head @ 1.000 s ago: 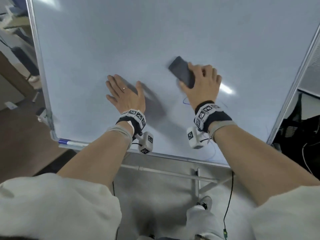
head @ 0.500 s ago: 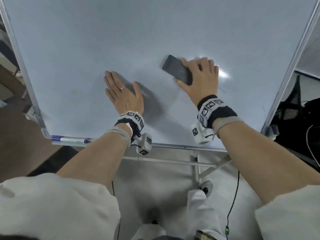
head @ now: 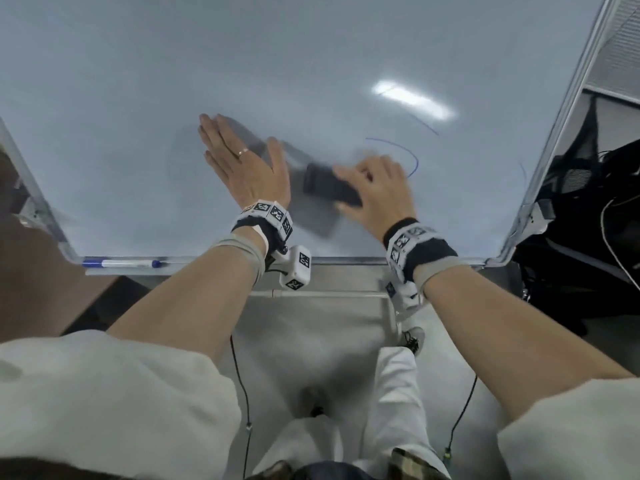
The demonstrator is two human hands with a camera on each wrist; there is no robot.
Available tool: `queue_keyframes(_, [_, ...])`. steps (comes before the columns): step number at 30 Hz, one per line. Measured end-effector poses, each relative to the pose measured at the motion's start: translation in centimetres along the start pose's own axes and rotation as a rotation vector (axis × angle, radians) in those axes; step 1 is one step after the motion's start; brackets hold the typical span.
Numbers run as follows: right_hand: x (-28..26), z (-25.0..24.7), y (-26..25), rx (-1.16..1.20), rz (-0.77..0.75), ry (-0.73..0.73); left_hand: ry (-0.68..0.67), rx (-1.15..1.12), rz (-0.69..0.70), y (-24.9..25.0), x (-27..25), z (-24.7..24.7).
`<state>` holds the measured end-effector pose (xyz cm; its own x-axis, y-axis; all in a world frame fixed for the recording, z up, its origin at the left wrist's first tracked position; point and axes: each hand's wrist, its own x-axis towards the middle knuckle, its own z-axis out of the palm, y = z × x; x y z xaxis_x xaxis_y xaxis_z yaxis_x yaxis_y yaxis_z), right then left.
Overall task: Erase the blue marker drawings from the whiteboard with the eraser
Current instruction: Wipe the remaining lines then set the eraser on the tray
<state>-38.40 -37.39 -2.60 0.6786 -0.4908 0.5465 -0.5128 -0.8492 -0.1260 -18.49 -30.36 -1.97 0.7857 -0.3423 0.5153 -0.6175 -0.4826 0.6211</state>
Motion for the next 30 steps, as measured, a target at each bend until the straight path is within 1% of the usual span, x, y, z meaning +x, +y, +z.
queue_keyframes(2, [2.4, -2.0, 0.9, 0.024, 0.181, 0.13, -0.016, 0.013, 0.005, 0.4, -0.5, 0.1])
queue_keyframes(3, [3.2, -2.7, 1.1, 0.036, 0.238, 0.18, -0.022, 0.02, -0.002, 0.4, -0.8, 0.1])
queue_keyframes(5, [3.5, -3.2, 1.2, 0.044, 0.259, 0.222, -0.024, 0.023, -0.011, 0.4, -0.9, 0.1])
queue_keyframes(6, [3.0, -2.8, 1.0, 0.049, 0.249, 0.21, -0.024, 0.021, -0.01, 0.3, -0.9, 0.0])
queue_keyframes(10, [-1.7, -0.6, 0.8, 0.084, 0.155, 0.078, -0.028, 0.015, 0.001, 1.1, -2.0, 0.3])
queue_keyframes(13, [-2.9, -1.7, 2.3, 0.027, 0.154, 0.043, -0.049, -0.039, 0.06, 3.3, -3.7, 1.1])
queue_keyframes(15, [-2.0, -3.5, 4.1, -0.016, 0.262, 0.101, -0.052, -0.079, 0.1, 4.9, -4.3, 1.6])
queue_keyframes(17, [-0.9, -5.2, 6.0, -0.021, 0.453, 0.247, -0.052, -0.101, 0.083, 5.8, -4.3, 2.0])
queue_keyframes(19, [-0.5, -5.9, 7.1, 0.013, 0.658, 0.371, -0.045, -0.099, 0.066, 6.1, -4.3, 2.2])
queue_keyframes(20, [-0.6, -5.7, 7.1, 0.029, 0.733, 0.401, -0.044, -0.096, 0.072, 6.1, -4.2, 2.2])
queue_keyframes(21, [-0.7, -5.4, 6.9, 0.044, 0.775, 0.413, -0.048, -0.095, 0.083, 6.0, -4.2, 2.3])
queue_keyframes(22, [-0.7, -4.9, 6.4, 0.066, 0.778, 0.406, -0.057, -0.093, 0.092, 5.8, -4.1, 2.3])
queue_keyframes(23, [-0.6, -4.4, 5.6, 0.096, 0.744, 0.379, -0.064, -0.087, 0.098, 5.5, -4.0, 2.2])
queue_keyframes(24, [-0.3, -4.0, 4.6, 0.127, 0.677, 0.331, -0.065, -0.077, 0.1, 5.3, -3.7, 2.1])
queue_keyframes(26, [1.0, -3.6, 2.7, 0.139, 0.487, 0.235, -0.051, -0.055, 0.098, 4.8, -3.2, 1.8])
queue_keyframes(27, [1.8, -3.7, 2.1, 0.116, 0.411, 0.213, -0.045, -0.05, 0.099, 4.7, -2.9, 1.6])
queue_keyframes(28, [2.6, -4.0, 1.9, 0.085, 0.371, 0.215, -0.043, -0.046, 0.103, 4.6, -2.6, 1.6])
queue_keyframes(29, [3.4, -4.5, 2.2, 0.055, 0.376, 0.239, -0.044, -0.047, 0.109, 4.6, -2.3, 1.5])
queue_keyframes(30, [4.1, -5.0, 2.7, 0.032, 0.424, 0.277, -0.045, -0.055, 0.113, 4.8, -2.0, 1.5])
